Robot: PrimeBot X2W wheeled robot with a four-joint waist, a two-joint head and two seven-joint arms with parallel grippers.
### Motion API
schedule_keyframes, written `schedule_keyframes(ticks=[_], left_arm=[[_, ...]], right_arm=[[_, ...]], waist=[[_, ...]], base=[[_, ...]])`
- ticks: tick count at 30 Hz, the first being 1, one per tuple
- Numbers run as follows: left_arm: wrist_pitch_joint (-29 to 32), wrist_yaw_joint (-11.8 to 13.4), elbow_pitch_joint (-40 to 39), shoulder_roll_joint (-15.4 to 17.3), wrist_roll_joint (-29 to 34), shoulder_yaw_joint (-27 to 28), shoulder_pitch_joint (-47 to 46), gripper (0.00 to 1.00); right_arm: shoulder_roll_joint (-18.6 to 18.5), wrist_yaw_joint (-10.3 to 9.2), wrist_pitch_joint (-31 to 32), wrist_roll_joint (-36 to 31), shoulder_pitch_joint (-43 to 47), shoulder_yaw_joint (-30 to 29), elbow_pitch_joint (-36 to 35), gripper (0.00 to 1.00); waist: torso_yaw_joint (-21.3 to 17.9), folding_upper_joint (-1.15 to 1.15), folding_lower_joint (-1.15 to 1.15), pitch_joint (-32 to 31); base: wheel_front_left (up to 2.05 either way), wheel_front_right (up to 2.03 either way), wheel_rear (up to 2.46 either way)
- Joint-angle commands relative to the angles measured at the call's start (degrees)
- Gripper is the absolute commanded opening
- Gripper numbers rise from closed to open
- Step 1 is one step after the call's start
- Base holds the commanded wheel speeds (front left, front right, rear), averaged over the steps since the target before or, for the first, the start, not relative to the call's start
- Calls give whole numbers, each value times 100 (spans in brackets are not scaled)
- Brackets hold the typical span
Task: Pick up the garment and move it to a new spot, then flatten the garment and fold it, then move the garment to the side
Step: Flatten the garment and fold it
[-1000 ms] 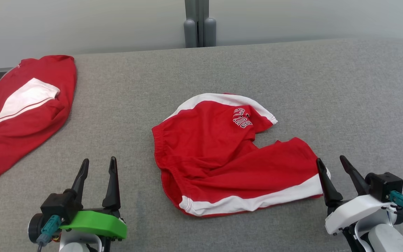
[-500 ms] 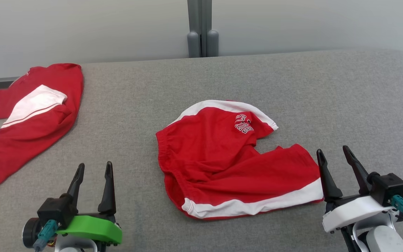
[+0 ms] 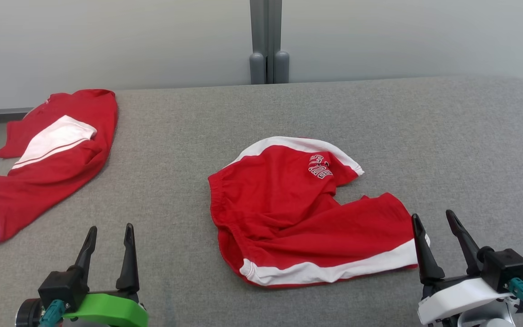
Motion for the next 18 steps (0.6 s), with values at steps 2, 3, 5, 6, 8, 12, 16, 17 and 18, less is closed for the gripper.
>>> schedule_keyframes(ticks=[2,3,5,6,8,12,16,17,18], left_arm=[[-2,35,-34,49,76,3,92,100],[-2,44,-41,52,74,5,100,100],[-1,63,-53,57,69,14,121,100],[-1,76,-60,61,63,20,131,100],[-2,77,-72,69,52,31,148,100],[-2,109,-95,83,39,40,164,100],[-1,129,-107,94,47,21,164,100],[-1,133,-109,94,48,15,163,100],[-1,137,-111,97,49,7,165,100]], right_arm=[[16,-4,5,20,127,-34,-48,100],[21,-4,5,21,156,-43,-50,100],[33,-4,8,15,199,-55,-69,100],[36,-4,16,10,219,-59,-77,100],[45,-4,33,-11,247,-57,-87,100],[71,-4,48,-44,250,-36,-130,100],[79,-4,76,-66,239,-23,-171,100],[80,-4,73,-72,238,-24,-176,100],[82,-4,79,-80,240,-22,-182,100]], waist=[[11,0,0,-19],[14,0,0,-22],[16,0,0,-29],[12,0,0,-32],[4,0,0,-39],[-10,0,0,-44],[-8,0,0,-43],[-6,0,0,-45],[-3,0,0,-46]], base=[[0,0,0],[0,0,0],[0,0,0],[0,0,0],[0,0,0],[0,0,0],[0,0,0],[0,0,0],[0,0,0]])
